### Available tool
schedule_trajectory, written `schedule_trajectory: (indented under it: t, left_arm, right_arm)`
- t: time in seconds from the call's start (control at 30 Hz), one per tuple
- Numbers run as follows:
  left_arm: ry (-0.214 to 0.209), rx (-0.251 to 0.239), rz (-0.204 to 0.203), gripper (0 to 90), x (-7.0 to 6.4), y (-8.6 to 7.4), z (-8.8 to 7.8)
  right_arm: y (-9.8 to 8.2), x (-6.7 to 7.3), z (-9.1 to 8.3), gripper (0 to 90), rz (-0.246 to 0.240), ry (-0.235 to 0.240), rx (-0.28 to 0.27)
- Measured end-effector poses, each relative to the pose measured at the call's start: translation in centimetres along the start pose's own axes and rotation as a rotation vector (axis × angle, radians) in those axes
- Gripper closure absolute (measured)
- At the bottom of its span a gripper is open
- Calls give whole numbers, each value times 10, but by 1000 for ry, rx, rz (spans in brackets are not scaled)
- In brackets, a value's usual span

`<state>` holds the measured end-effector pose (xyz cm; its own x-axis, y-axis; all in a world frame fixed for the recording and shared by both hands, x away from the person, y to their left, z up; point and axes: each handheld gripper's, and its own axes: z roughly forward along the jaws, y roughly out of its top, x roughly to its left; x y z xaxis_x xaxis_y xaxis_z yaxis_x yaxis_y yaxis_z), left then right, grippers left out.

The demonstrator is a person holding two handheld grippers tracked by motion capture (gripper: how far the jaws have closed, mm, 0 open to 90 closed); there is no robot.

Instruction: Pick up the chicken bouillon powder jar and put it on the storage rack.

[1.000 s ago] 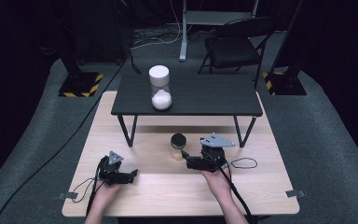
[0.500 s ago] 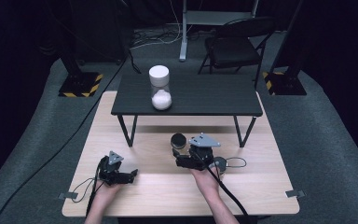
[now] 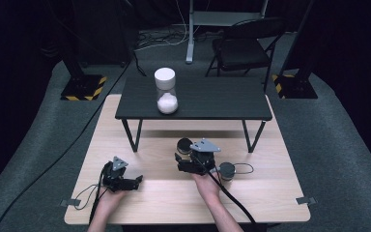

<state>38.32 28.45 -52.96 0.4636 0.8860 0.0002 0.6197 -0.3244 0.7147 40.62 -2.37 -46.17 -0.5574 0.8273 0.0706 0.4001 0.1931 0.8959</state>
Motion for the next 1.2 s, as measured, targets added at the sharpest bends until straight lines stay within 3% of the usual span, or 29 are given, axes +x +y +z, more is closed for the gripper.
schedule_trajectory:
  t: [0.4,0.5,1.2]
  left_arm:
    - [0,0,0,29,0,0,0]
    - [0,0,0,29,0,0,0]
    - [0,0,0,28,0,0,0]
  right_arm:
    - [-7,-3,18,148,-6,-34,-7]
    - [-9,-4,23,153,13,-16,-9]
    - [-21,-8,48,190,14,-37,26]
